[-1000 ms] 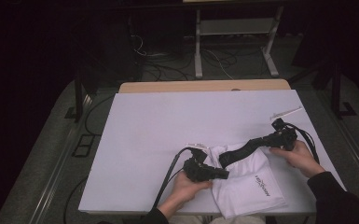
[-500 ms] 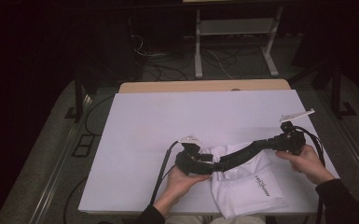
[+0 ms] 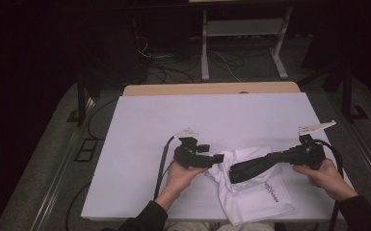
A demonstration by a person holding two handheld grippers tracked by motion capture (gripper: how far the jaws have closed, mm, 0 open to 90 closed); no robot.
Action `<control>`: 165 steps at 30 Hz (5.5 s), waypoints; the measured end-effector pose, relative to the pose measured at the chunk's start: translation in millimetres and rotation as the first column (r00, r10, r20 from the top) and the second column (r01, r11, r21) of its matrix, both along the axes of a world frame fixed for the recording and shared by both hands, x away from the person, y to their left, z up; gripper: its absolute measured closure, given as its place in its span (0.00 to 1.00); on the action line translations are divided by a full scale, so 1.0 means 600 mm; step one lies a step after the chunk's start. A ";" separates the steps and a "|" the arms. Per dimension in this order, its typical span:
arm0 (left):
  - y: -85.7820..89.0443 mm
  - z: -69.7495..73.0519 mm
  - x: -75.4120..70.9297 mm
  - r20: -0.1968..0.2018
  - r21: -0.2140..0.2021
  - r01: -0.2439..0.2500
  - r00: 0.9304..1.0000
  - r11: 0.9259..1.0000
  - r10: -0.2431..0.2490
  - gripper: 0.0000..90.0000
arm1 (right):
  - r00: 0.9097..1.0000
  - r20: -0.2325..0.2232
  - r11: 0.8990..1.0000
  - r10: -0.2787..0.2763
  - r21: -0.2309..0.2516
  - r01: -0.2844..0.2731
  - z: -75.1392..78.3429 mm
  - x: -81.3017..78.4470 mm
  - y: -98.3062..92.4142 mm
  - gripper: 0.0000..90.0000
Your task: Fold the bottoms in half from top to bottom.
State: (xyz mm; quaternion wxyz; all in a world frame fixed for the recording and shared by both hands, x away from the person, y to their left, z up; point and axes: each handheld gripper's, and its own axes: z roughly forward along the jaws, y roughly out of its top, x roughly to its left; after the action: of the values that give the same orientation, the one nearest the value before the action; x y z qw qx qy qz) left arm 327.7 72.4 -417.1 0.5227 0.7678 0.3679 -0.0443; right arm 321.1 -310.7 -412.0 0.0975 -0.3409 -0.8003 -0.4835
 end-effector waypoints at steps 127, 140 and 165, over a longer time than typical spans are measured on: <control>0.046 -0.021 0.014 0.097 -0.005 -0.008 0.995 1.000 0.009 0.03 | 0.955 -0.113 0.952 0.274 -0.112 -0.286 -0.031 -0.076 0.098 0.93; 0.039 -0.026 0.014 0.083 -0.002 0.004 0.997 1.000 -0.004 0.02 | 0.929 -0.145 0.917 0.341 -0.167 -0.363 -0.053 -0.098 0.121 0.94; 0.030 -0.032 0.017 0.060 -0.004 0.000 0.998 1.000 0.000 0.01 | 0.918 -0.116 0.899 0.378 -0.191 -0.394 -0.033 -0.108 0.125 0.83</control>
State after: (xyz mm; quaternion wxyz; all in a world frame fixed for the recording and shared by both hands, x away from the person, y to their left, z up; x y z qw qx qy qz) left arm 338.2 90.5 -436.0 0.5352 0.7676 0.3520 -0.0218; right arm 256.2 -235.4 -431.5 0.1850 -0.2017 -0.8944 -0.3537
